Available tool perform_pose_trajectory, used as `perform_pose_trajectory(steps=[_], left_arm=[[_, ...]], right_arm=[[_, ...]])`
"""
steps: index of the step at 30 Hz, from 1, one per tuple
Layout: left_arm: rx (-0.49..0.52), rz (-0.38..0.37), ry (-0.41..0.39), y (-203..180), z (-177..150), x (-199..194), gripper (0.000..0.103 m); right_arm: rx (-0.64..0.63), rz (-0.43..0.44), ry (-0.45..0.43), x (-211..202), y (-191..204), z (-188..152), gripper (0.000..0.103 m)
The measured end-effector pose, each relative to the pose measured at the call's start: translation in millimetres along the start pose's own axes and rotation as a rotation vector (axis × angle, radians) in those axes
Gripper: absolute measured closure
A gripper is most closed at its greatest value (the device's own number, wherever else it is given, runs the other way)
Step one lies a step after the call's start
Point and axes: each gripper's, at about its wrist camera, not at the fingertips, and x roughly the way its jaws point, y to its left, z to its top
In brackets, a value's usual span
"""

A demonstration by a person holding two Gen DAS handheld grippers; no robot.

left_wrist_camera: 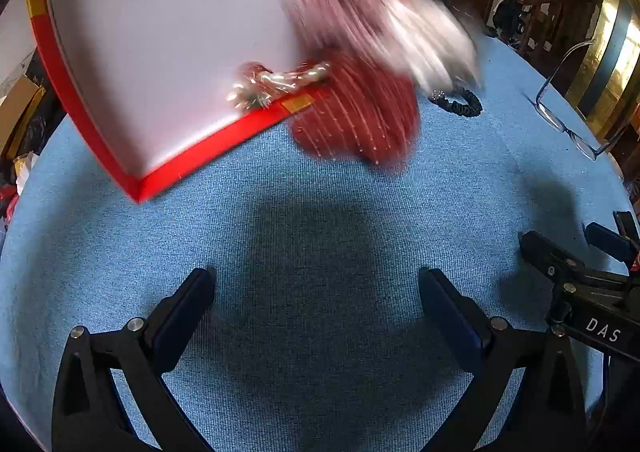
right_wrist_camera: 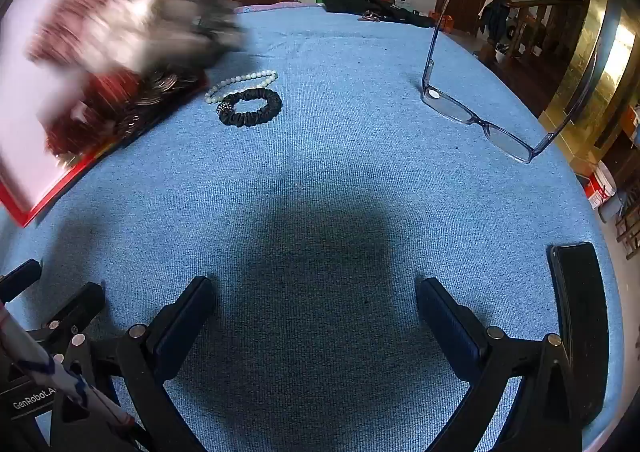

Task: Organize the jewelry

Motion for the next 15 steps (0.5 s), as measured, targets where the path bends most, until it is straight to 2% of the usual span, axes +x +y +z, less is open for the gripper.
perform_pose_trajectory(steps=[15], left_arm=[[0.001, 0.001, -0.001, -0.1, -0.1, -0.2, 0.000]], right_arm=[[0.003, 0.004, 0.000, 0.0, -0.8, 0.0, 0.000]])
